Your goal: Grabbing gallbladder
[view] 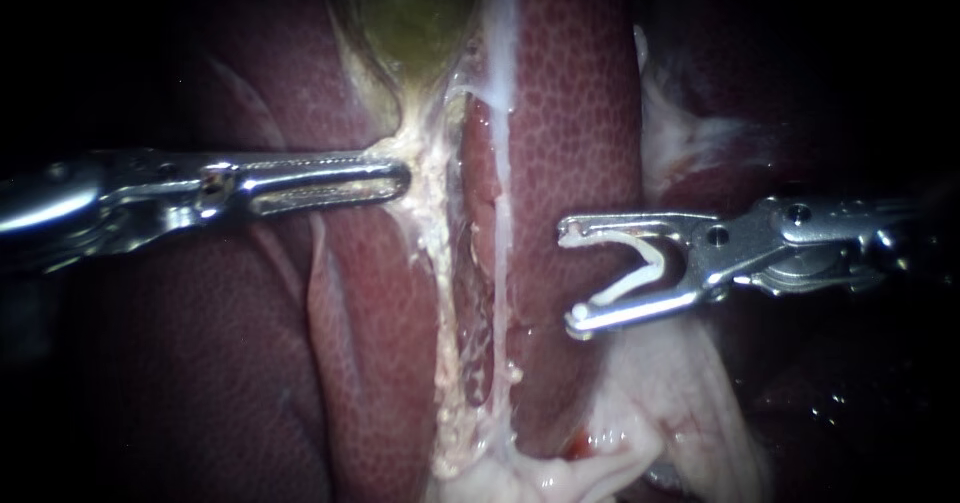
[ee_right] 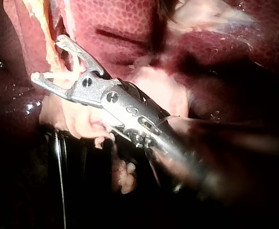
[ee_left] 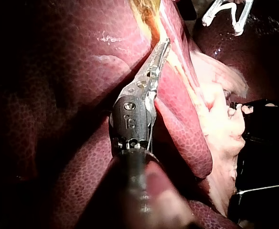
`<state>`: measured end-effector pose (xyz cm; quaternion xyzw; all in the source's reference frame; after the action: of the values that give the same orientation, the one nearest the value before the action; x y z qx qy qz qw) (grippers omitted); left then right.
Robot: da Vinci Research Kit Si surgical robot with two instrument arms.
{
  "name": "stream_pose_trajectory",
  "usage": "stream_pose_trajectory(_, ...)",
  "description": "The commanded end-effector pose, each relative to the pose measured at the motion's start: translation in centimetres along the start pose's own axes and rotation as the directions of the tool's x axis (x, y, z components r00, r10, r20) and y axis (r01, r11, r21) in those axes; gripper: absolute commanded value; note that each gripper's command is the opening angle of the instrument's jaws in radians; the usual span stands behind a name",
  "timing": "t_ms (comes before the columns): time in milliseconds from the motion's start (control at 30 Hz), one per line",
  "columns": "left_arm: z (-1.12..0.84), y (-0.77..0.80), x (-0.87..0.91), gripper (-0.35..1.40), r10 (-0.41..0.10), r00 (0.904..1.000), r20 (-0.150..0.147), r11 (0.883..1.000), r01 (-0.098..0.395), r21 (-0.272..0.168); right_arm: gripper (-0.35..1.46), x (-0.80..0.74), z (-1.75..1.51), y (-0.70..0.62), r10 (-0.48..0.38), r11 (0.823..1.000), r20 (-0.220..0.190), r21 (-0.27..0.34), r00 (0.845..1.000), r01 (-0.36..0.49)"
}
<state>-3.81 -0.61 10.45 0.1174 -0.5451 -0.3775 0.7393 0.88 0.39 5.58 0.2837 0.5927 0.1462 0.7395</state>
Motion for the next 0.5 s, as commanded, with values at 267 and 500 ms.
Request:
stream_pose_trajectory(267, -0.26, 0.13, -0.28, -0.35, -0.019, 0.9997, 0.012, 0.999, 0.02, -0.025, 0.59, 0.0, 0.0, 0.0, 0.0, 1.0, 0.0, 0.0, 1.0, 0.0)
stream_pose_trajectory(500, -0.43, 0.18, -0.46, -0.35, -0.031, 0.999, 0.034, 0.999, 0.032, -0.037, 0.59, 0.0, 0.0, 0.0, 0.0, 1.0, 0.0, 0.0, 1.0, 0.0)
